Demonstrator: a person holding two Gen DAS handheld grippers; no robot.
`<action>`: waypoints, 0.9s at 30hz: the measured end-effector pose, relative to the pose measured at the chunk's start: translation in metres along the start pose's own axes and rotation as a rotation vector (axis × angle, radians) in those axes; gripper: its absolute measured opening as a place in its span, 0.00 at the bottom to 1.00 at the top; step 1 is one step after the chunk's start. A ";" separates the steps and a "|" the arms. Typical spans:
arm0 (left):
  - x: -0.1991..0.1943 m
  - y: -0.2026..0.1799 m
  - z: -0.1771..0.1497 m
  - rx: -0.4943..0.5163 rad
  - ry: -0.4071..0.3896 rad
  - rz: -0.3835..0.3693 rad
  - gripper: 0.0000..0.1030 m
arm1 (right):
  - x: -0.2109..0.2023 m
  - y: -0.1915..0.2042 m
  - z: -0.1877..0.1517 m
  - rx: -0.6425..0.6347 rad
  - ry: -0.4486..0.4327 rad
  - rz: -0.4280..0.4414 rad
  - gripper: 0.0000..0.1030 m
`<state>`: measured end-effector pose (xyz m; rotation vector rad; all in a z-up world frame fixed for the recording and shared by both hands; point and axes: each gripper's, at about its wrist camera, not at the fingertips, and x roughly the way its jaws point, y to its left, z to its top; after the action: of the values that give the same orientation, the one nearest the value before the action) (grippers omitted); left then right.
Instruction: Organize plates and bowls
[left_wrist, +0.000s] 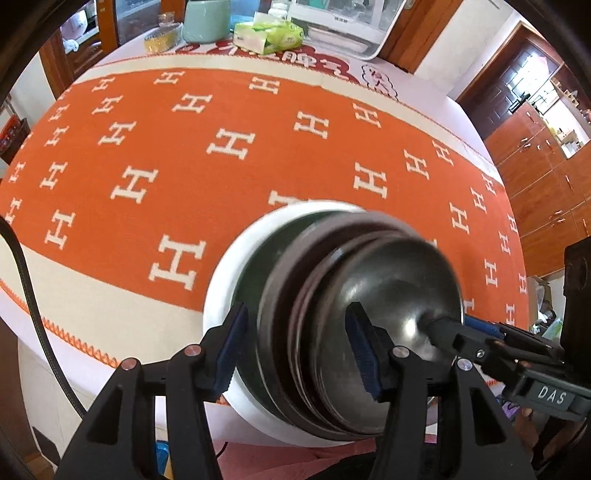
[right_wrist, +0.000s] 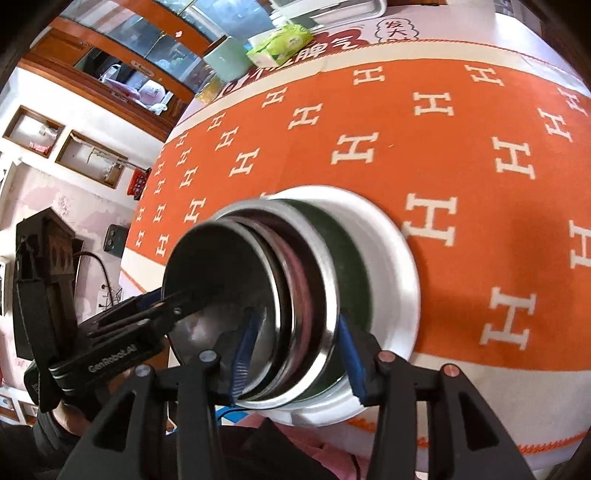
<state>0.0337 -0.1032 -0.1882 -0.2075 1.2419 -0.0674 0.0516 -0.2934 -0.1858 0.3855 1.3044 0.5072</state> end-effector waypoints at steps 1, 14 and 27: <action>-0.004 0.000 0.003 0.004 -0.012 0.008 0.53 | -0.006 -0.001 0.003 -0.004 -0.020 -0.002 0.45; -0.076 -0.028 0.032 0.188 -0.187 0.028 0.62 | -0.077 0.021 0.017 -0.101 -0.189 -0.094 0.66; -0.157 -0.060 0.020 0.305 -0.225 0.016 0.71 | -0.150 0.060 -0.026 -0.027 -0.247 -0.165 0.83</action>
<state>0.0054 -0.1338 -0.0246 0.0587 0.9941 -0.2126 -0.0091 -0.3278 -0.0379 0.3042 1.0788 0.3270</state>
